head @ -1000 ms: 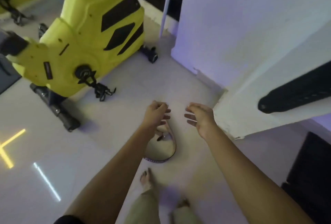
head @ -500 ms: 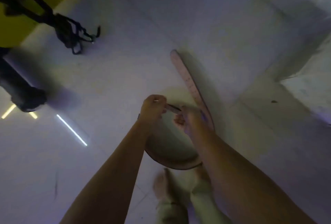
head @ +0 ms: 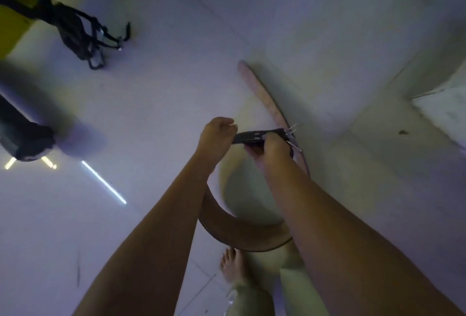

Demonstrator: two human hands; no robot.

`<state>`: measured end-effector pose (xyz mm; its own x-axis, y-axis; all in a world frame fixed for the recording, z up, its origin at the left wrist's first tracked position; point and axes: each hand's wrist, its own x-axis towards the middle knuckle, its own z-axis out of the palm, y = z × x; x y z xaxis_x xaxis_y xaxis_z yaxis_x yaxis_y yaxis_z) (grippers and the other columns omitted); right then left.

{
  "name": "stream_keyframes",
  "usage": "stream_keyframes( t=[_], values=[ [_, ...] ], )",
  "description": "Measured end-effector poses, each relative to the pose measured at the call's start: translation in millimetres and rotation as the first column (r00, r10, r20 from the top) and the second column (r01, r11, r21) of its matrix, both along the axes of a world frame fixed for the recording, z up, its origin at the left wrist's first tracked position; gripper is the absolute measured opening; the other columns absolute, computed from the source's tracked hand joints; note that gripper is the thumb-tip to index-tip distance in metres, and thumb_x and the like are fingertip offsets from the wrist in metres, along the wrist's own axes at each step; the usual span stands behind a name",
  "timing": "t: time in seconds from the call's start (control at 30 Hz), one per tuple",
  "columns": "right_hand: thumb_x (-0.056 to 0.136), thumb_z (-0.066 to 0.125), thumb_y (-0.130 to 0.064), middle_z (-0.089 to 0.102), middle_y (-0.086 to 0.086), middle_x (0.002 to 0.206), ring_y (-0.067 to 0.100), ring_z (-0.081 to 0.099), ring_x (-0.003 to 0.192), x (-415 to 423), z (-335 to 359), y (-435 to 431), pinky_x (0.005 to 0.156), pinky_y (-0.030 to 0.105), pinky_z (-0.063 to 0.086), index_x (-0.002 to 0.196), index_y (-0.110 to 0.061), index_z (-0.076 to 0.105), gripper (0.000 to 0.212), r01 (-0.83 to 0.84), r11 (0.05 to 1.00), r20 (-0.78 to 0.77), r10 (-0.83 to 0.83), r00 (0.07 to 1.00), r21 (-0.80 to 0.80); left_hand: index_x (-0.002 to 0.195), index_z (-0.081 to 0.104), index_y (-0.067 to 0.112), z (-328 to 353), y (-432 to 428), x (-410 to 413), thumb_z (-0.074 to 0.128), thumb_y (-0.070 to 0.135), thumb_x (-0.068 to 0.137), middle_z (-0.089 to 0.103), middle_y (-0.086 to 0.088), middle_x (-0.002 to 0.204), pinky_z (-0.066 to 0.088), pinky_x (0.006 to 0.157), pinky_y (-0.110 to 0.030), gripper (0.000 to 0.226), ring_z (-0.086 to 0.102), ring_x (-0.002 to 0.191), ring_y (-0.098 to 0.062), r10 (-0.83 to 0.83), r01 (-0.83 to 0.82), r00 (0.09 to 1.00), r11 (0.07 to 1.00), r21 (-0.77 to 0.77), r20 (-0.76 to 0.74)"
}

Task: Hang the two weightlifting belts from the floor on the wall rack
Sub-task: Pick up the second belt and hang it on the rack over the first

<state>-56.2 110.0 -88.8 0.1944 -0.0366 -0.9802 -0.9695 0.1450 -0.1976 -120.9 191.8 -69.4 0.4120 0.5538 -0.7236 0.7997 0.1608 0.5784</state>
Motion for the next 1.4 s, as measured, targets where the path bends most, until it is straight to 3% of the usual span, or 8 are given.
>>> stream_keyframes(
  t=[0.13,0.3,0.43,0.6,0.8,1.03,1.27,1.4],
  values=[
    [0.092,0.043,-0.001,0.055,0.026,0.128,0.042,0.059,0.113,16,118,-8,0.062,0.039,0.052,0.129,0.002,0.046,0.038,-0.061,0.998,0.136,0.06,0.989,0.001,0.126,0.056,0.005,106,-4,15,0.052,0.019,0.093,0.059,-0.013,0.129,0.038,0.09,-0.023,0.036,0.056,0.116,-0.023,-0.085,0.082,0.993,0.996,0.029,0.083],
    [0.092,0.048,-0.002,0.057,0.015,0.103,0.032,0.06,0.096,36,288,-40,0.054,0.036,0.057,0.129,-0.002,0.048,0.037,-0.196,0.98,0.281,0.198,0.939,-0.036,0.136,0.047,0.007,269,-22,34,0.045,0.024,0.097,0.048,-0.011,0.141,0.031,0.095,-0.022,0.042,0.046,0.127,-0.022,-0.209,0.209,0.962,0.978,0.018,0.176],
    [0.094,0.048,-0.006,0.057,0.007,0.082,0.027,0.059,0.079,43,418,-83,0.05,0.031,0.055,0.122,-0.005,0.053,0.028,-0.238,0.97,0.44,0.235,0.867,-0.049,0.131,0.052,0.008,390,-52,48,0.047,0.024,0.097,0.055,-0.01,0.134,0.035,0.09,-0.021,0.038,0.052,0.115,-0.018,-0.293,0.319,0.901,0.947,-0.031,0.32],
    [0.095,0.049,-0.008,0.06,0.014,0.089,0.023,0.055,0.068,47,548,-147,0.062,0.034,0.051,0.097,-0.009,0.057,0.009,-0.231,0.971,0.64,0.215,0.738,-0.06,0.117,0.059,-0.004,507,-114,72,0.055,0.01,0.092,0.062,-0.015,0.101,0.048,0.089,-0.038,0.029,0.058,0.084,-0.023,-0.246,0.323,0.803,0.945,-0.051,0.542],
    [0.094,0.052,-0.012,0.061,0.001,0.081,0.017,0.056,0.073,64,689,-221,0.063,0.029,0.048,0.104,-0.019,0.059,0.014,-0.074,0.997,0.869,0.052,0.492,-0.017,0.105,0.066,0.007,642,-190,110,0.065,0.017,0.08,0.066,-0.012,0.087,0.05,0.087,-0.041,0.027,0.06,0.084,-0.025,-0.196,0.37,0.574,0.928,-0.038,0.795],
    [0.088,0.062,-0.023,0.065,0.005,0.083,0.018,0.061,0.077,96,829,-297,0.078,0.036,0.05,0.078,-0.017,0.065,0.012,0.091,0.995,0.977,-0.061,0.205,0.043,0.101,0.064,0.013,773,-275,159,0.055,0.007,0.091,0.068,-0.005,0.08,0.057,0.067,-0.03,0.015,0.068,0.066,-0.012,-0.117,0.482,0.314,0.874,-0.052,0.942],
    [0.094,0.054,-0.014,0.065,0.02,0.114,0.034,0.063,0.106,127,906,-376,0.091,0.043,0.052,0.107,-0.003,0.063,0.02,0.108,0.985,0.98,-0.15,0.132,0.136,0.097,0.065,0.01,866,-362,204,0.057,0.007,0.09,0.066,-0.014,0.093,0.052,0.091,-0.046,0.011,0.063,0.09,-0.031,-0.057,0.49,0.188,0.871,-0.043,0.98],
    [0.092,0.055,-0.009,0.065,0.021,0.108,0.026,0.063,0.081,149,972,-407,0.085,0.039,0.053,0.114,0.005,0.061,0.026,0.126,0.964,0.972,-0.235,0.011,0.232,0.106,0.063,0.006,915,-396,228,0.057,0.012,0.09,0.067,-0.016,0.103,0.052,0.093,-0.044,0.018,0.065,0.096,-0.03,-0.089,0.463,0.053,0.885,0.055,0.995]
  ],
)
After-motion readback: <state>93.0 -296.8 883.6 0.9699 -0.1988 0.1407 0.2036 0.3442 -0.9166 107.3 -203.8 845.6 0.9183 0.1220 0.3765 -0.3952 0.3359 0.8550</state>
